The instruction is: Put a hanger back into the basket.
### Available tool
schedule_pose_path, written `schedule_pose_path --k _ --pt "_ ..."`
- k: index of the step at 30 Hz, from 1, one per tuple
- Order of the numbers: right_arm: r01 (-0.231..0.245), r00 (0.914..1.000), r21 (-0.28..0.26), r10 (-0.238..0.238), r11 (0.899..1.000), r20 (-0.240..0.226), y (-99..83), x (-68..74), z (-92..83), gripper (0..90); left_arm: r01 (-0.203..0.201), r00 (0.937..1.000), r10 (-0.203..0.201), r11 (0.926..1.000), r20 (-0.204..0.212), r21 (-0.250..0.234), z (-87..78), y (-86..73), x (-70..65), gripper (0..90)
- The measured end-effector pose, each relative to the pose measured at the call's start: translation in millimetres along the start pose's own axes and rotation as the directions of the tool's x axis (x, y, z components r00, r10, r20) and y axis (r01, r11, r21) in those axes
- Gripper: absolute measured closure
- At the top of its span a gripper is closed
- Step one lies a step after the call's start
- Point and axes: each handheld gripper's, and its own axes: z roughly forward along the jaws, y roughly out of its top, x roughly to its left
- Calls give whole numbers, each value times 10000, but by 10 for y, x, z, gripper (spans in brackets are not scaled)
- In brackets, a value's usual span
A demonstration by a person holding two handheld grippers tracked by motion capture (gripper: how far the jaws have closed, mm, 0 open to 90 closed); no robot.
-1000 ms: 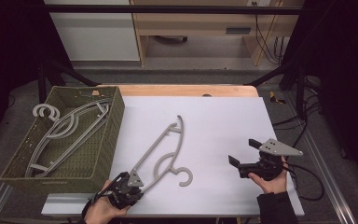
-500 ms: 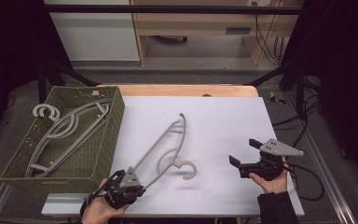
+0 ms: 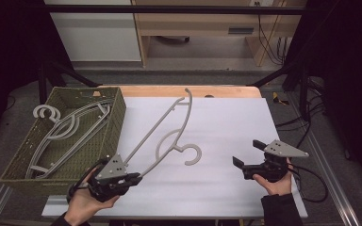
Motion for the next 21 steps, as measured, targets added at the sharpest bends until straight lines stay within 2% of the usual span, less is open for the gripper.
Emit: schedule_pose_path --k 4,7,10,12,16,21 --pt "-11 10000 -79 12 10000 30 4 -7 -11 18 -246 9995 244 9996 -178 -118 -180 106 97 825" --pt "-74 10000 -74 74 9999 66 6 -11 -13 18 -221 9996 218 9996 -160 -166 -298 148 215 825" --pt "-52 10000 -76 52 10000 64 6 -12 -10 18 -201 9993 196 9997 -316 -162 -398 157 335 825" --pt "-50 10000 -77 51 10000 69 6 -11 -9 18 -220 9987 215 9997 -461 -117 -462 142 413 824" --pt "-64 9999 -71 64 10000 86 6 -11 -9 18 11 9982 -21 9998 -591 -177 -601 71 576 824" --pt "22 10000 -17 -22 10000 67 4 -10 -4 18 302 9944 -313 9995 -1007 -123 -759 -71 762 824"
